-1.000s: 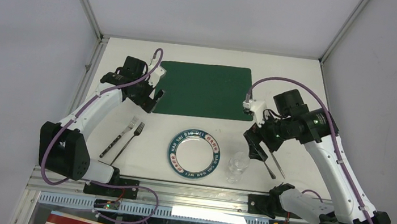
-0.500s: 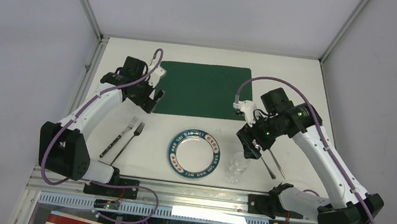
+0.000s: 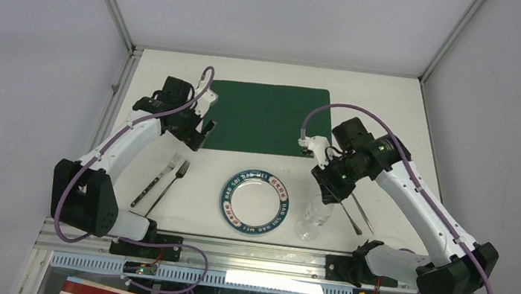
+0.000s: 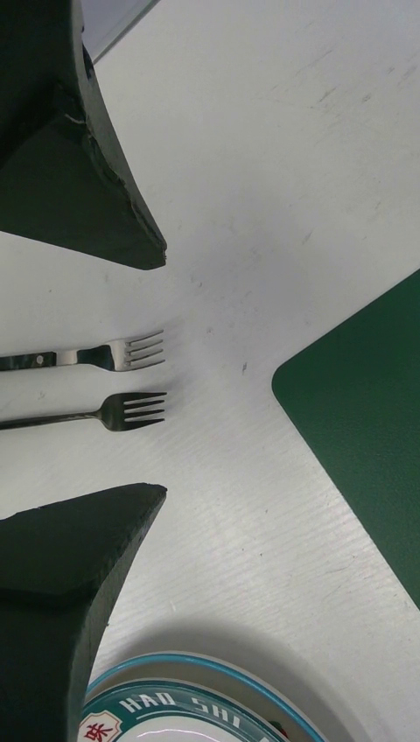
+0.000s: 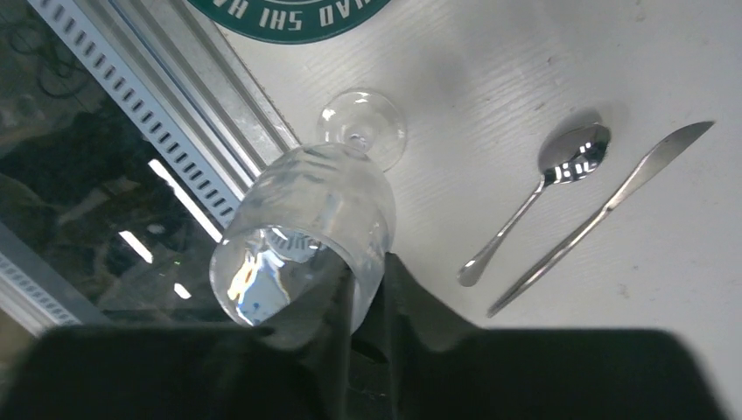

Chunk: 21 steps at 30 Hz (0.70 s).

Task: Set the dinner table for one person
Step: Pick up the cup at the center of the board.

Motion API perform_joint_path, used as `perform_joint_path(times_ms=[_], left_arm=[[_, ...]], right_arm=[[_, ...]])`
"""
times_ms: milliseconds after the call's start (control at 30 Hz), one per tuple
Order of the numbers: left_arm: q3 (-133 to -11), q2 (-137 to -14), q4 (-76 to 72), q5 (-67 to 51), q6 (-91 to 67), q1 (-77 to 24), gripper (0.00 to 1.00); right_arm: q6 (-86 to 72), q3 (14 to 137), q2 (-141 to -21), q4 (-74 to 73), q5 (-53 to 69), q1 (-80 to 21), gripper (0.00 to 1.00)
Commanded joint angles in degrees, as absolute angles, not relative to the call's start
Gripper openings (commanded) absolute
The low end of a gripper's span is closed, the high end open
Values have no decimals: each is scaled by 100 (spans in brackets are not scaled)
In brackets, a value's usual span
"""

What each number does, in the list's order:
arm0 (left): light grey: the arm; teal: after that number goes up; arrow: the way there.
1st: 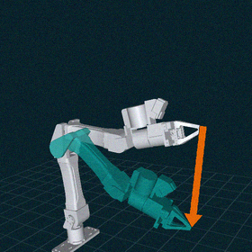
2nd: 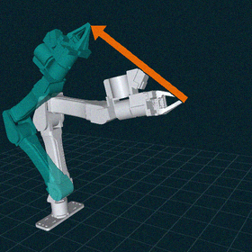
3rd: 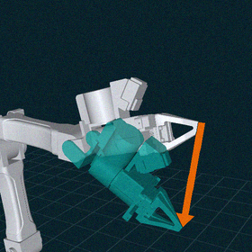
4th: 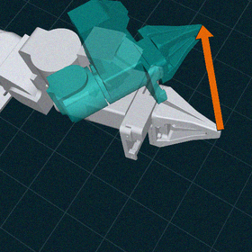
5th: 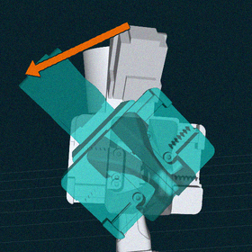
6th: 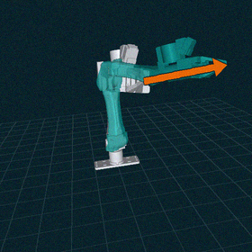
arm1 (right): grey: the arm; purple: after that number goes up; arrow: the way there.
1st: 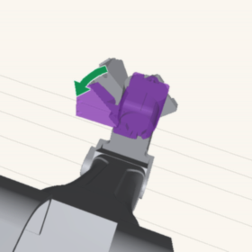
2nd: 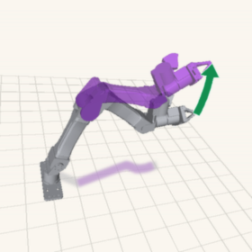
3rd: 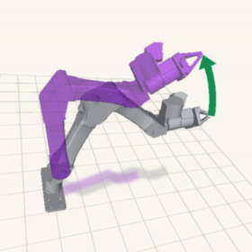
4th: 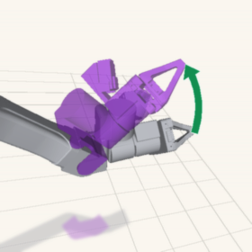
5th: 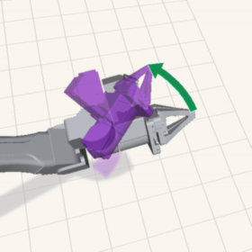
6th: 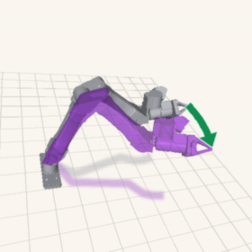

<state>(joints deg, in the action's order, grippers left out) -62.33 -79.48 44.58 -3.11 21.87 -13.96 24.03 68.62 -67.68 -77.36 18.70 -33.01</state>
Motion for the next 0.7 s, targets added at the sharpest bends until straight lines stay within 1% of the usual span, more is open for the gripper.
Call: perform_joint_path(times_ms=[0,33,133,267,367,433,500,667], left_arm=[[-6171,-7726,4247,-409,2161,-1468,99],[-6161,-7722,4241,-400,2162,-1474,99],[-6140,-7712,4223,-414,2142,-1468,99],[-6074,-7722,4186,-439,2136,-1474,99],[-6019,-7734,4158,-399,2114,-1474,99],[-5977,-7734,4149,-391,2118,-1478,99],[-5952,-7720,4140,-385,2117,-1479,99],[-5911,-7699,4103,-453,2078,-1481,99]], right_arm=[[2286,6898,-6767,-7539,1654,-3390,10],[2259,6905,-6755,-7479,1554,-3392,0],[2229,6914,-6703,-7309,1252,-3406,0],[2232,7102,-6684,-6929,251,-3410,0],[2367,7481,-6793,-6688,-596,-3408,0],[2506,7789,-6889,-6444,-892,-3340,0],[2631,8129,-7028,-6041,-1039,-3203,0],[2810,9064,-7878,-5492,-861,-2551,0]])
